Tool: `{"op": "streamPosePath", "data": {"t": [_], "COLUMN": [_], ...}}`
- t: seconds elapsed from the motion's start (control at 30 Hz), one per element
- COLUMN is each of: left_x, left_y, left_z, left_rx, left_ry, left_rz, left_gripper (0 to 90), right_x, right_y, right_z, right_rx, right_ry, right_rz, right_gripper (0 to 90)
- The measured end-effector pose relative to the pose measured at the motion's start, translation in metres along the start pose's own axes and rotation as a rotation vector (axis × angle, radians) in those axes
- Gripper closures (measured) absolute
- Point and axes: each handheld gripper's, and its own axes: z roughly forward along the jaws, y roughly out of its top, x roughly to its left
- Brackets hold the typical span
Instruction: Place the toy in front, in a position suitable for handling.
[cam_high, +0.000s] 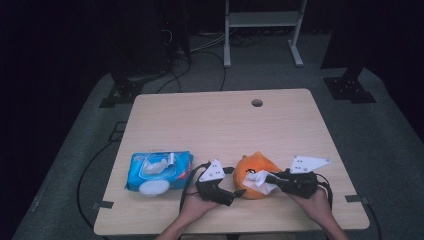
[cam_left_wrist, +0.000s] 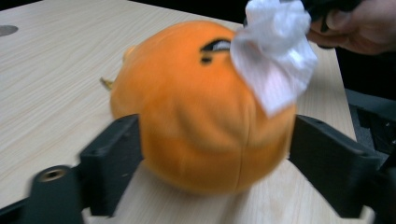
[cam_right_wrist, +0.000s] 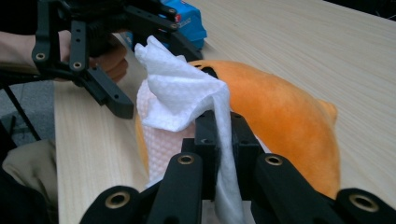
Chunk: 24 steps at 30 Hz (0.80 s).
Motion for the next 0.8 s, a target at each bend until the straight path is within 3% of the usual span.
{"op": "streamPosePath", "data": {"t": [0.13, 0.2, 0.3, 0.37, 0.43, 0.5, 0.57, 0.67, 0.73, 0.8], "left_x": [-0.005, -0.004, -0.004, -0.005, -0.005, -0.003, -0.003, -0.003, -0.002, 0.0], "left_y": [0.001, 0.001, 0.003, 0.002, 0.002, 0.001, 0.001, 0.001, 0.001, 0.002], "left_z": [0.011, 0.009, 0.008, 0.009, 0.009, 0.008, 0.008, 0.008, 0.008, 0.008], "left_rx": [0.038, 0.039, 0.037, 0.036, 0.038, 0.033, 0.033, 0.036, 0.036, 0.03], "left_ry": [0.019, 0.028, 0.031, 0.033, 0.036, 0.032, 0.03, 0.029, 0.028, 0.015], "left_rz": [0.03, 0.041, 0.047, 0.051, 0.049, 0.037, 0.038, 0.042, 0.033, 0.007], "left_gripper": [8.2, 17.1, 22.4, 22.5, 22.6, 22.6, 22.6, 22.3, 20.0, 17.7], "right_x": [0.004, 0.009, 0.021, 0.03, 0.034, 0.026, 0.015, -0.009, -0.02, -0.02], "right_y": [0.003, 0.007, 0.014, 0.019, 0.021, 0.022, 0.021, 0.015, 0.009, 0.005], "right_z": [0.007, 0.007, 0.006, 0.013, 0.02, 0.016, 0.008, -0.003, -0.006, -0.006], "right_rx": [0.002, 0.002, -0.025, -0.005, 0.042, 0.028, 0.006, 0.001, 0.01, 0.019], "right_ry": [0.018, 0.01, 0.028, 0.035, -0.011, -0.032, -0.084, -0.159, -0.15, -0.128], "right_rz": [0.008, -0.006, -0.054, -0.098, -0.156, -0.123, -0.096, -0.01, 0.046, 0.06], "right_gripper": [83.8, 84.0, 84.0, 84.0, 84.1, 84.2, 84.1, 84.0, 83.9, 83.9]}}
